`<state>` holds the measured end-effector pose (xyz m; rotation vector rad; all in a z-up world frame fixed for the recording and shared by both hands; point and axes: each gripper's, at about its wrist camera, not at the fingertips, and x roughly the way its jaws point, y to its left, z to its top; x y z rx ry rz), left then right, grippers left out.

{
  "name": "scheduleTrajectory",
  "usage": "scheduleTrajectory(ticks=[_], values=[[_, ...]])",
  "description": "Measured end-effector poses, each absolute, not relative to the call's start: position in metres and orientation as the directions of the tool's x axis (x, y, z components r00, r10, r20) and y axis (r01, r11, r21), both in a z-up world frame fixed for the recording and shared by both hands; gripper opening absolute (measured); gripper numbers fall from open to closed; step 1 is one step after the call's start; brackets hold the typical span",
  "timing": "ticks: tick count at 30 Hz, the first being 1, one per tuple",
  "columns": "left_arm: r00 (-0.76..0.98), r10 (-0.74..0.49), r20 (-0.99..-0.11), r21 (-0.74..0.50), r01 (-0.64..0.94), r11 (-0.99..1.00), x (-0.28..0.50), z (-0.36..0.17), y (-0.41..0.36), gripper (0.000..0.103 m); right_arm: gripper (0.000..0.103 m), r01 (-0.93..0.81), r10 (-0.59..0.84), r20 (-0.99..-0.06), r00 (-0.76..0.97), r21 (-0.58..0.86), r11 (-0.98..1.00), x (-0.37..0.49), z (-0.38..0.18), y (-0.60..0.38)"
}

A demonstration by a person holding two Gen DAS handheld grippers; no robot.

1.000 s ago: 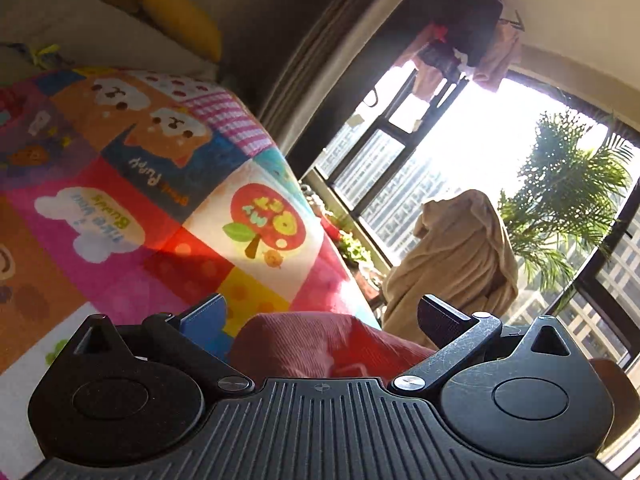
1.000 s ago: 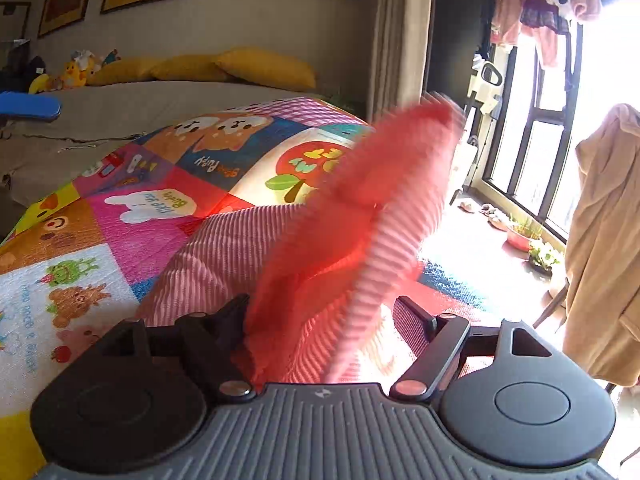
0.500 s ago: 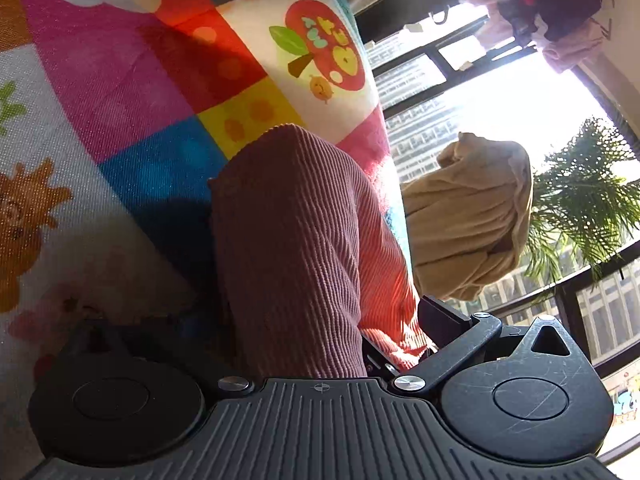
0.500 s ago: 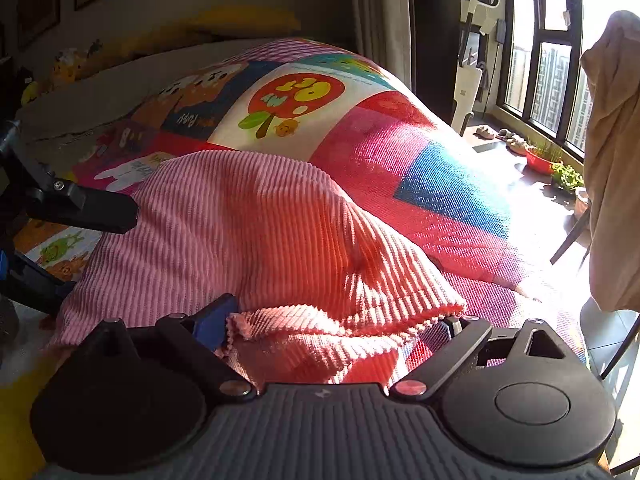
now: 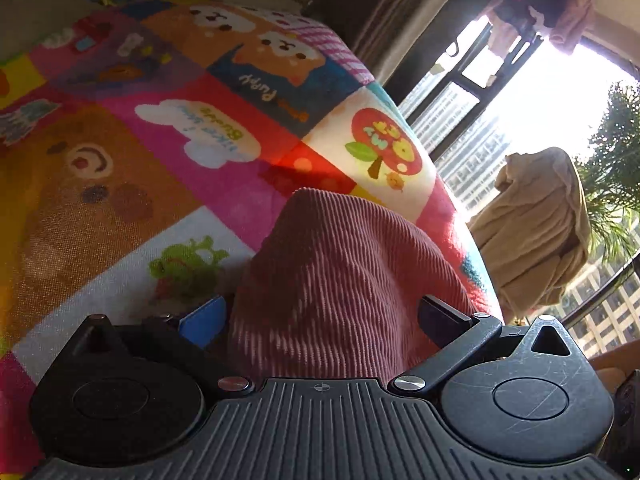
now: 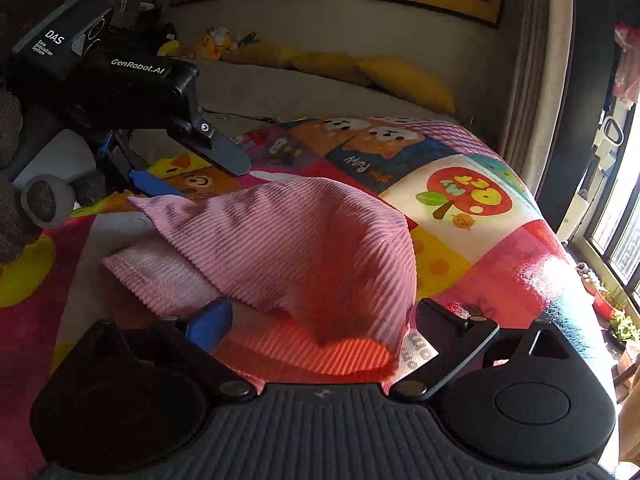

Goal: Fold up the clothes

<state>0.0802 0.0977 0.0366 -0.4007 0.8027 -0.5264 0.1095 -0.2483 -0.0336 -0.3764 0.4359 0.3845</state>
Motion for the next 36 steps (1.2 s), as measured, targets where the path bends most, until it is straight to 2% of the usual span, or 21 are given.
scheduleTrajectory(ticks=[4, 7, 11, 14, 17, 19, 22, 24, 28, 31, 34, 36], values=[[0.569, -0.521, -0.637, -0.41, 0.322, 0.853, 0.071, 0.02, 0.089, 0.103, 0.099, -0.356, 0.185, -0.443, 0.877, -0.342, 0.87, 0.084, -0.027, -0.27], [0.567, -0.531, -0.63, -0.41, 0.337, 0.847, 0.068, 0.018, 0.089, 0.103, 0.101, -0.317, 0.148, -0.386, 0.911, -0.422, 0.849, 0.075, -0.023, -0.265], [0.575, -0.525, -0.628, -0.404, 0.335, 0.851, 0.063, 0.022, 0.091, 0.103, 0.102, -0.308, 0.091, -0.356, 0.93, -0.62, 0.721, 0.081, -0.043, -0.234], [0.591, -0.562, -0.579, -0.431, 0.363, 0.826, 0.055, 0.034, 0.096, 0.103, 0.102, -0.232, 0.028, -0.266, 0.964, -0.778, 0.584, 0.087, -0.069, -0.214], [0.603, -0.587, -0.54, -0.414, 0.417, 0.809, 0.052, 0.048, 0.089, 0.103, 0.102, -0.075, -0.019, -0.099, 0.995, -0.854, 0.515, 0.092, -0.08, -0.204], [0.604, -0.577, -0.55, -0.359, 0.453, 0.816, 0.052, 0.051, 0.076, 0.103, 0.102, 0.017, -0.044, -0.006, 0.999, -0.855, 0.519, 0.093, -0.08, -0.202], [0.584, -0.569, -0.579, -0.273, 0.519, 0.81, 0.044, 0.047, 0.053, 0.103, 0.102, 0.107, -0.074, 0.079, 0.994, -0.813, 0.573, 0.089, -0.07, -0.208], [0.599, -0.546, -0.586, -0.168, 0.569, 0.805, 0.031, 0.044, 0.037, 0.103, 0.102, 0.15, -0.095, 0.117, 0.989, -0.764, 0.628, 0.085, -0.057, -0.217], [0.694, -0.436, -0.573, 0.052, 0.562, 0.826, 0.012, 0.035, 0.014, 0.103, 0.102, 0.238, -0.142, 0.195, 0.97, -0.669, 0.705, 0.078, -0.034, -0.234], [0.7, -0.422, -0.576, 0.05, 0.545, 0.837, 0.011, 0.034, 0.014, 0.103, 0.102, 0.259, -0.151, 0.221, 0.964, -0.631, 0.732, 0.067, -0.028, -0.243], [0.66, -0.465, -0.59, 0.04, 0.599, 0.799, 0.002, 0.036, 0.02, 0.103, 0.102, 0.273, -0.153, 0.241, 0.959, -0.622, 0.734, 0.051, -0.033, -0.252], [0.603, -0.553, -0.574, -0.032, 0.659, 0.751, -0.003, 0.045, 0.03, 0.103, 0.102, 0.282, -0.159, 0.247, 0.956, -0.625, 0.728, 0.04, -0.038, -0.257]])
